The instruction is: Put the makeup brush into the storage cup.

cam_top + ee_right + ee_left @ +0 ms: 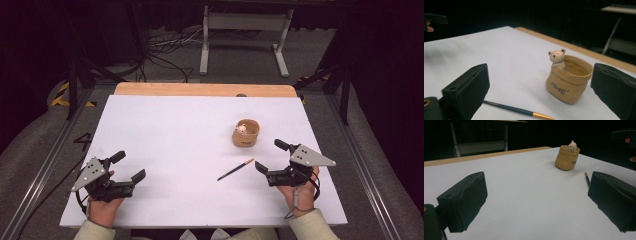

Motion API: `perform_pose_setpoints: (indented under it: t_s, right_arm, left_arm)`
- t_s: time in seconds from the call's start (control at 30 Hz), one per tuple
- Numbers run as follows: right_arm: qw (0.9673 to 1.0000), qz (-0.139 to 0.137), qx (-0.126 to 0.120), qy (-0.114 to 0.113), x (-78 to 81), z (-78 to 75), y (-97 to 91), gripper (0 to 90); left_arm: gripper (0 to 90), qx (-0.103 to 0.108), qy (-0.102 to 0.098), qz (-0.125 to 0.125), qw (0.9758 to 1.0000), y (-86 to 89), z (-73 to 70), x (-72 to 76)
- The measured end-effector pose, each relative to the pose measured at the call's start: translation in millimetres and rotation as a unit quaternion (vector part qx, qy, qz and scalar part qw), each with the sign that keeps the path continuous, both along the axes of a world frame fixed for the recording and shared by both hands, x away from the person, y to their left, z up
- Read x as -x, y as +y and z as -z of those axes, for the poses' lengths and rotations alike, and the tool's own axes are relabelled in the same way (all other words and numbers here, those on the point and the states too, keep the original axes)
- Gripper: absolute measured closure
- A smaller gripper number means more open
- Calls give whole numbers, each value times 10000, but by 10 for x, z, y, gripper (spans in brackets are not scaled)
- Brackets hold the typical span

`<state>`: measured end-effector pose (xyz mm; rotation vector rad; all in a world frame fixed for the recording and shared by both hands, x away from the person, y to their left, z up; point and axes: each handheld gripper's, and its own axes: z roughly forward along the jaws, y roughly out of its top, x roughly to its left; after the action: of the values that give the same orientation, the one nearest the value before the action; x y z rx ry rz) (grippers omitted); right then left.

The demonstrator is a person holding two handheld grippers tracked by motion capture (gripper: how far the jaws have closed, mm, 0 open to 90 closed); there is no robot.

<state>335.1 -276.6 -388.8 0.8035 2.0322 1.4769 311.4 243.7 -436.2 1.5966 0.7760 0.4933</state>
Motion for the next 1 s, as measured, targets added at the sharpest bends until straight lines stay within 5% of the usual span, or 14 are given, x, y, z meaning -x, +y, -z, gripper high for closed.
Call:
perform_pose_setpoints:
  t_s: [0.17,0.37,0.53,0.83,0.93,1.0]
  right_arm:
    - [9968,-2,229,761,-101,-120,96,59]
    - [9893,22,694,1285,-206,-203,247,39]
    - [9779,141,900,1884,-308,-207,337,26]
    - [9605,363,1164,2501,-410,-245,437,26]
    - [9463,517,1203,2955,-475,-238,451,12]
    - [9409,611,1265,3083,-494,-238,459,14]
  left_arm:
    - [30,28,26,47,10000,9,11,1]
    - [38,-225,56,-187,9996,59,27,13]
    - [40,-222,26,-120,9997,52,14,-10]
    - [45,-231,-3,0,9997,-6,-36,-73]
    - [47,-161,5,39,9999,-17,-47,-88]
    - [49,-129,-24,90,9999,-42,-65,-109]
